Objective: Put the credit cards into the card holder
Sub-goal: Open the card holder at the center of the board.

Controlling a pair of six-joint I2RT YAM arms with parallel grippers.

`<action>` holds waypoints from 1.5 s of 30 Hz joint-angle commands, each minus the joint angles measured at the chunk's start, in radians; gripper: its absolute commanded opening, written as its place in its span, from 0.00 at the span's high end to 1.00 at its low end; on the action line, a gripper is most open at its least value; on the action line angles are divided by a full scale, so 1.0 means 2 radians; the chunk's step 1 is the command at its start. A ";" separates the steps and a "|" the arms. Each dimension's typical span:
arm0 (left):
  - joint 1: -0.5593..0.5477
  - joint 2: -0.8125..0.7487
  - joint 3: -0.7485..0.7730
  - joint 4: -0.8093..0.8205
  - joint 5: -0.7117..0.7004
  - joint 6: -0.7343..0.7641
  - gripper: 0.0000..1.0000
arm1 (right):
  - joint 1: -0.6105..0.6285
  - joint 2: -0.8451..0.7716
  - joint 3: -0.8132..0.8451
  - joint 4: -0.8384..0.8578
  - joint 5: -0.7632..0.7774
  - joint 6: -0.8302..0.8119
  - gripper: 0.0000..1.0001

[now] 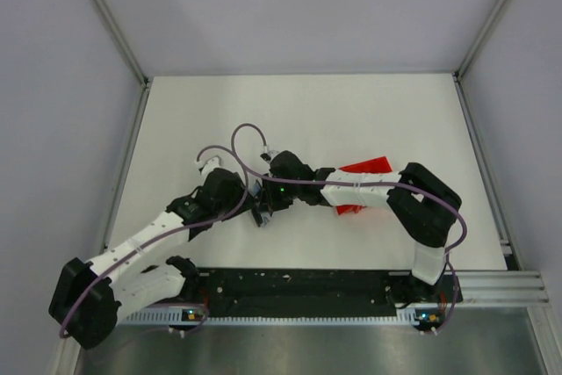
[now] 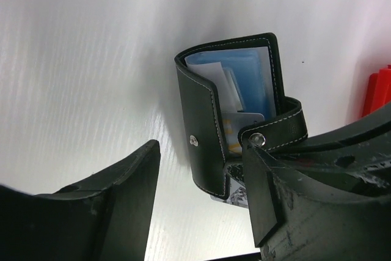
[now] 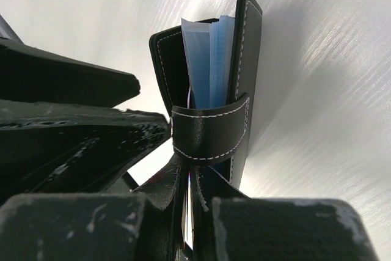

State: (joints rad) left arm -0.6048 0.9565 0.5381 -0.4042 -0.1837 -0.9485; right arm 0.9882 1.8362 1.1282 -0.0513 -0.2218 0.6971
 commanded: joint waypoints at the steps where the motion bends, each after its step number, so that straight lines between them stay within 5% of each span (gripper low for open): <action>1: 0.001 0.030 0.027 0.023 -0.004 -0.004 0.40 | 0.008 0.011 0.017 -0.010 0.004 -0.013 1.00; 23: 0.002 0.087 0.035 0.002 -0.040 0.002 0.47 | 0.008 0.006 0.016 -0.011 0.006 -0.012 1.00; 26: 0.001 0.101 0.042 -0.003 -0.034 0.006 0.56 | 0.008 0.005 0.016 -0.011 0.007 -0.011 1.00; 28: 0.001 0.105 0.048 -0.010 -0.033 0.013 0.74 | 0.008 0.003 0.016 -0.012 0.008 -0.013 1.00; 33: 0.001 0.106 0.049 -0.016 -0.040 0.029 1.00 | 0.003 -0.007 0.016 -0.018 0.010 -0.014 1.00; 45: 0.001 0.133 0.053 -0.013 0.000 0.114 1.00 | -0.054 -0.044 0.014 -0.036 0.047 -0.037 1.00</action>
State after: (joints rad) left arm -0.6037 1.1988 0.6186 -0.4339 -0.2291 -0.8131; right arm 0.9302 1.8259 1.1282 -0.1318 -0.1677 0.6579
